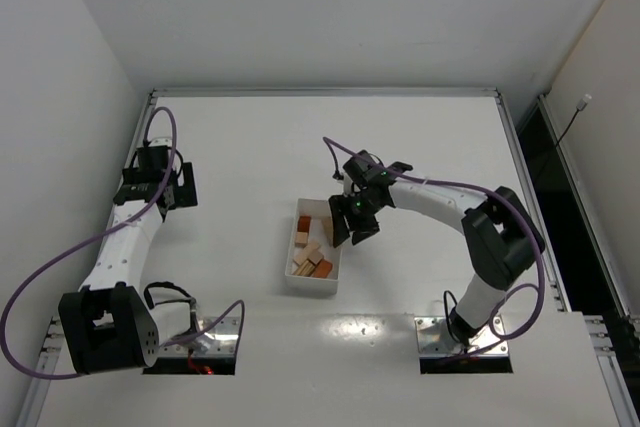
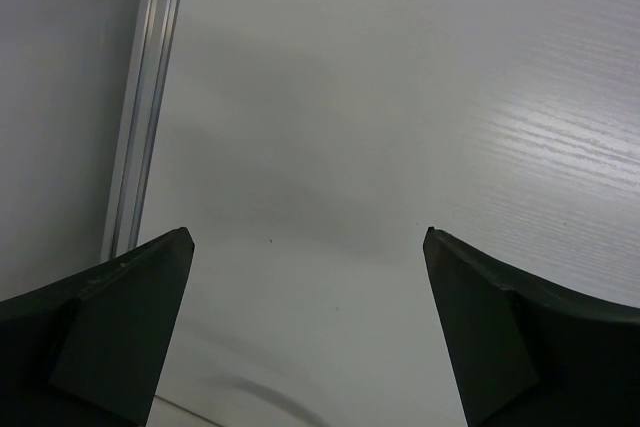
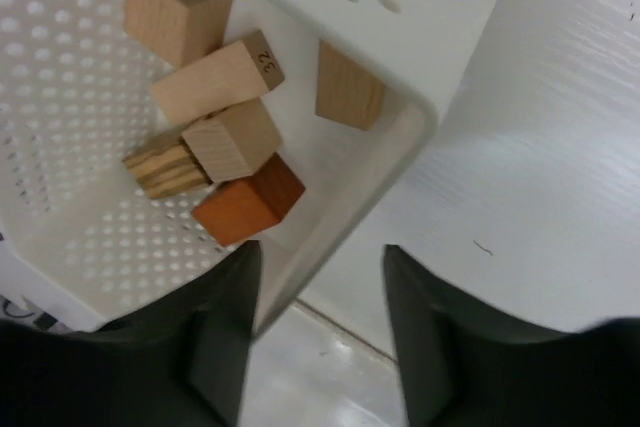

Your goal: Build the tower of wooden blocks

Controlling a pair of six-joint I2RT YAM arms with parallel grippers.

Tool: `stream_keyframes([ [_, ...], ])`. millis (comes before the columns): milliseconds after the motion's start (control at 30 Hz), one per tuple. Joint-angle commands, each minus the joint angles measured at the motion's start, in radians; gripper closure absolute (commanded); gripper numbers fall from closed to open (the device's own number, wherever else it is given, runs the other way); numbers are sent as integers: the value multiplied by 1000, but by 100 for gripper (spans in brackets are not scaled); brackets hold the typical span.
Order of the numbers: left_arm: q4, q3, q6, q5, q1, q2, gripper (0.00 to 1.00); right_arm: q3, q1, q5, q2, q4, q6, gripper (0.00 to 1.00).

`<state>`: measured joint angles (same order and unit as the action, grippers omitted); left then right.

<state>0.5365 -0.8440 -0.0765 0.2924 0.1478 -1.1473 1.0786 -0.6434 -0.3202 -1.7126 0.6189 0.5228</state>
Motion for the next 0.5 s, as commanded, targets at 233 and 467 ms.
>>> stream_keyframes([
  [233, -38, 10, -11, 51, 13, 40, 0, 96, -1, 182, 36, 16, -7, 100],
  [467, -38, 10, -31, 51, 13, 40, 0, 231, -1, 416, 100, -66, -243, 100],
])
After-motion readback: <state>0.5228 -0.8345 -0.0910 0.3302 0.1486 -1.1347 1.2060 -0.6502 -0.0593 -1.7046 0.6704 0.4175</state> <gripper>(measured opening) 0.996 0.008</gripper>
